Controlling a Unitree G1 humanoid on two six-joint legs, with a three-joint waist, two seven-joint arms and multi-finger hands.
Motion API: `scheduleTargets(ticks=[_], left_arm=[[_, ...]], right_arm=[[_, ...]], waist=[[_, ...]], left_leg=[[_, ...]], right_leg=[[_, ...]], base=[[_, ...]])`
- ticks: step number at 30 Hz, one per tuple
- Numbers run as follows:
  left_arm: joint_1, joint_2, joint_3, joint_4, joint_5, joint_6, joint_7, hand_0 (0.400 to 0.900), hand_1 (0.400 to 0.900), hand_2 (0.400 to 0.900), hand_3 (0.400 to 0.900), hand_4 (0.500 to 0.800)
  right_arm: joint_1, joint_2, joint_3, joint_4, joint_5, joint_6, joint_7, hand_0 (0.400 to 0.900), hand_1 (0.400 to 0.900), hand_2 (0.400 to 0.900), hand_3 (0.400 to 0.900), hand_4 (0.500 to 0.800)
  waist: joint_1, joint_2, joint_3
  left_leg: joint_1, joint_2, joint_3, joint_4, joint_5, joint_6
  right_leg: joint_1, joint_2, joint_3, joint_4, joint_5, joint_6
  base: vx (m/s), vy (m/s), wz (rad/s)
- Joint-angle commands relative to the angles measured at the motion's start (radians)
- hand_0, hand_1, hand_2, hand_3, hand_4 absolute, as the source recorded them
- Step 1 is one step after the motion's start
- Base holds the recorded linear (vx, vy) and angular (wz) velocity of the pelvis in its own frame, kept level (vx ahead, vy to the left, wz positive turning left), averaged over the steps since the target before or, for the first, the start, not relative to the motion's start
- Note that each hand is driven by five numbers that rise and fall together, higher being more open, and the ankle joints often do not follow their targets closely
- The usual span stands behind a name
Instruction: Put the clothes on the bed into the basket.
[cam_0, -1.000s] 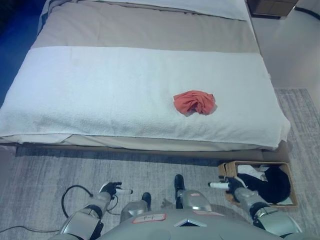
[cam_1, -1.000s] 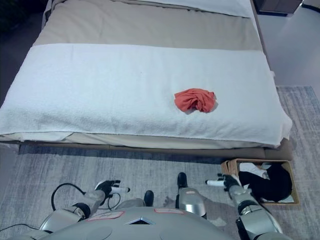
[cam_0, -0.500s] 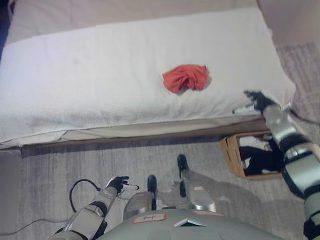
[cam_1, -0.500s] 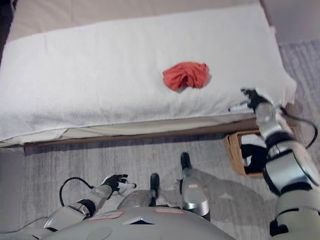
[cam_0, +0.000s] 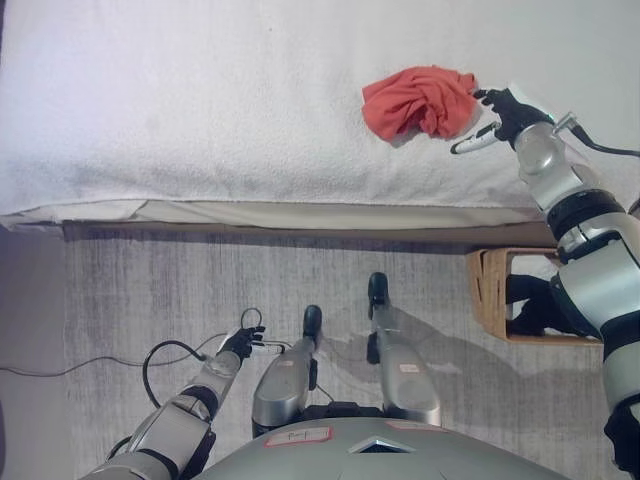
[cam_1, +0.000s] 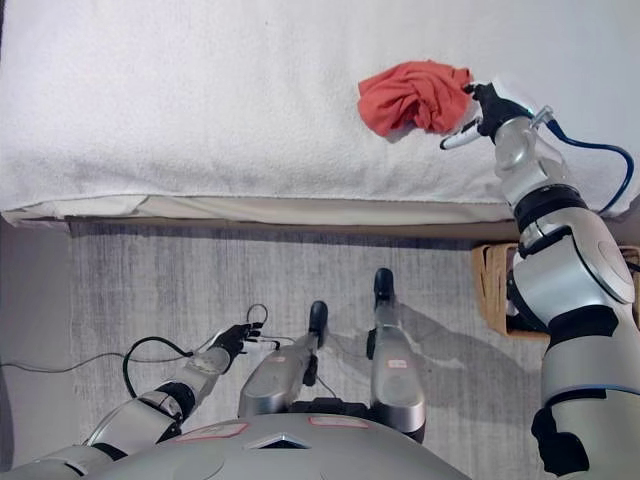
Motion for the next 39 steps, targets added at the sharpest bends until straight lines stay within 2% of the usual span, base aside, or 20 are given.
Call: scheduleTargets(ticks=[1,7,18,27,28,29,30,39], left_arm=[[0.022,0.073,-0.073,0.022,-0.045,0.013,0.017,0.900,0.900,0.900,0.900,0.800],[0.031,0.078,-0.089,-0.010,-0.062,0.011,0.019,0.900,0.900,0.900,0.900,0.800],[0.071,0.091,-0.136,-0.106,-0.091,0.002,0.014,0.900,0.900,0.900,0.900,0.800],[0.081,0.102,-0.146,-0.136,-0.103,-0.004,0.018,0.900,0.900,0.900,0.900,0.800],[0.081,0.102,-0.146,-0.136,-0.103,-0.004,0.018,0.900,0.900,0.900,0.900,0.800],[0.083,0.103,-0.147,-0.142,-0.104,-0.004,0.018,0.900,0.900,0.900,0.900,0.800],[0.080,0.103,-0.147,-0.143,-0.106,-0.004,0.017,0.900,0.900,0.900,0.900,0.800],[0.074,0.105,-0.143,-0.129,-0.115,-0.004,0.027,0.900,0.900,0.900,0.900,0.800]], right_arm=[[-0.235,0.010,0.055,0.081,-0.028,-0.009,-0.080,0.900,0.900,0.900,0.900,0.800],[-0.286,-0.001,0.078,0.091,-0.029,-0.008,-0.096,0.900,0.900,0.900,0.900,0.800],[-0.407,-0.094,0.119,0.117,0.000,-0.012,-0.149,0.900,0.900,0.900,0.900,0.800],[-0.446,-0.121,0.128,0.130,0.022,-0.016,-0.164,0.900,0.900,0.900,0.900,0.800],[-0.446,-0.121,0.128,0.130,0.022,-0.016,-0.164,0.714,0.714,0.714,0.714,0.688],[-0.446,-0.120,0.118,0.129,0.033,-0.016,-0.173,0.645,0.645,0.645,0.645,0.647],[-0.444,-0.119,0.119,0.128,0.033,-0.017,-0.175,0.408,0.408,0.408,0.408,0.505],[-0.437,-0.105,0.104,0.130,0.041,-0.018,-0.195,0.400,0.400,0.400,0.400,0.500]], waist=[[0.021,-0.017,0.028],[0.038,-0.007,0.065],[0.076,0.037,0.132],[0.095,0.056,0.147],[0.095,0.056,0.147],[0.096,0.058,0.150],[0.097,0.059,0.149],[0.095,0.062,0.147]], left_leg=[[-0.045,0.015,0.029,-0.010,0.028,-0.007],[-0.081,0.014,0.019,-0.008,0.039,-0.011],[-0.173,0.022,-0.016,-0.017,0.083,-0.030],[-0.208,0.022,-0.038,-0.017,0.096,-0.039],[-0.208,0.022,-0.038,-0.017,0.096,-0.040],[-0.212,0.023,-0.043,-0.017,0.098,-0.041],[-0.214,0.023,-0.044,-0.017,0.099,-0.041],[-0.212,0.020,-0.051,-0.017,0.100,-0.046]], right_leg=[[-0.017,-0.045,0.024,0.078,-0.107,0.080],[-0.058,-0.037,0.018,0.094,-0.108,0.078],[-0.155,-0.032,-0.007,0.131,-0.119,0.071],[-0.190,-0.034,-0.024,0.145,-0.126,0.069],[-0.190,-0.034,-0.024,0.146,-0.126,0.069],[-0.192,-0.034,-0.027,0.146,-0.128,0.069],[-0.194,-0.034,-0.027,0.147,-0.128,0.068],[-0.182,-0.038,-0.033,0.145,-0.132,0.067]], base=[[0.00,0.000,0.00],[0.00,-0.005,0.01],[-0.01,-0.037,0.13],[-0.01,-0.017,0.09],[0.00,-0.016,0.11],[0.00,-0.011,0.08],[0.00,-0.011,0.08],[0.00,-0.001,0.02]])
